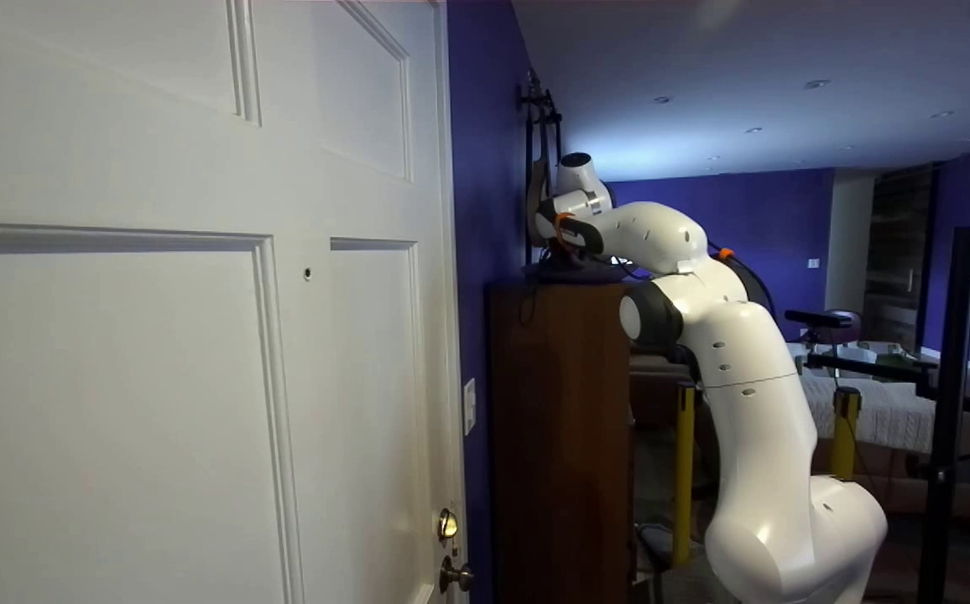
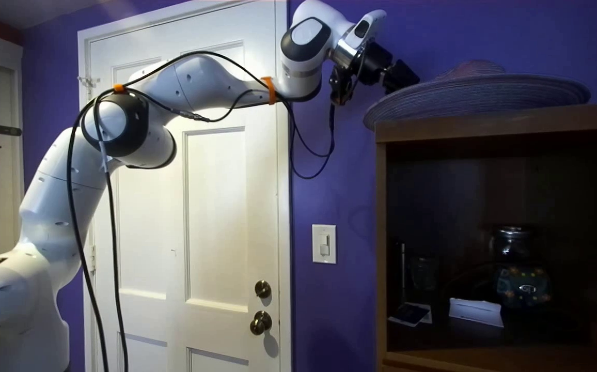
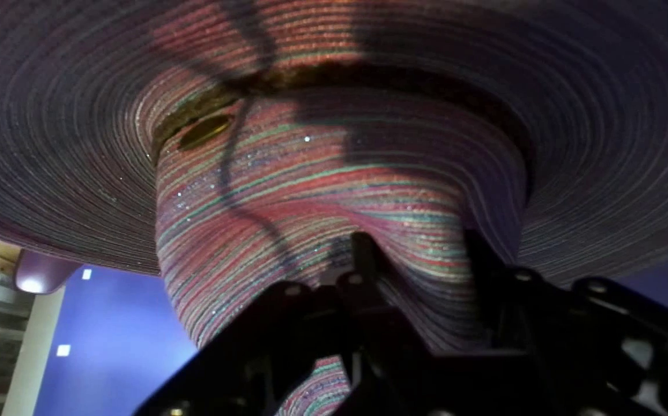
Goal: Remove the hat from on top of the cabinet and hang it on the door
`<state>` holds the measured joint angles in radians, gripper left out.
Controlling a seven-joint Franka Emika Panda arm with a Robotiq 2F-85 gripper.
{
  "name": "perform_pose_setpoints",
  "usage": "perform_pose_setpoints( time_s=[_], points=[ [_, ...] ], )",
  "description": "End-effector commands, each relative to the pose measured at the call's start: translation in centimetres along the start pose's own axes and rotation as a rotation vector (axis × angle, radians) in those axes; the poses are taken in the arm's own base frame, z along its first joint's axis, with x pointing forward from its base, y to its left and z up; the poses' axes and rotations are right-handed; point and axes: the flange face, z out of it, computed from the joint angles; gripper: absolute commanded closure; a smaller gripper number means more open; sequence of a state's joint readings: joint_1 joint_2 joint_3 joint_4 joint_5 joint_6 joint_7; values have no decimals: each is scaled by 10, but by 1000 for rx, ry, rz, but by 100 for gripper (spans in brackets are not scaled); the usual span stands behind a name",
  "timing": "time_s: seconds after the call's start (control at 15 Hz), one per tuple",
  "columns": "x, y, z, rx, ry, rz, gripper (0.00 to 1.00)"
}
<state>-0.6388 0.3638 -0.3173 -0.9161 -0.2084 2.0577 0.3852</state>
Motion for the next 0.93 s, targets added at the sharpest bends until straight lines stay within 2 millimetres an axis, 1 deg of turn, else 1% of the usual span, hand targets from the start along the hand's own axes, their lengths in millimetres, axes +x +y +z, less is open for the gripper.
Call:
perform_pose_setpoints(
  time_s=[0.0,0.07,0.13,0.2,0.4,0.53,0.67,0.87],
  points=[
    [-3,2,-12,-12,-85,48,89],
    [-4,3,-14,-21,-103,59,95],
    [-6,5,-18,-33,-122,71,99],
    [-7,7,-24,-50,-140,82,100],
    [-16,10,-47,-79,-212,126,99],
    [-23,10,-65,-98,-253,172,99],
    [-30,5,-85,-88,-273,217,99],
    [-40,-6,-110,-62,-300,304,99]
  ],
)
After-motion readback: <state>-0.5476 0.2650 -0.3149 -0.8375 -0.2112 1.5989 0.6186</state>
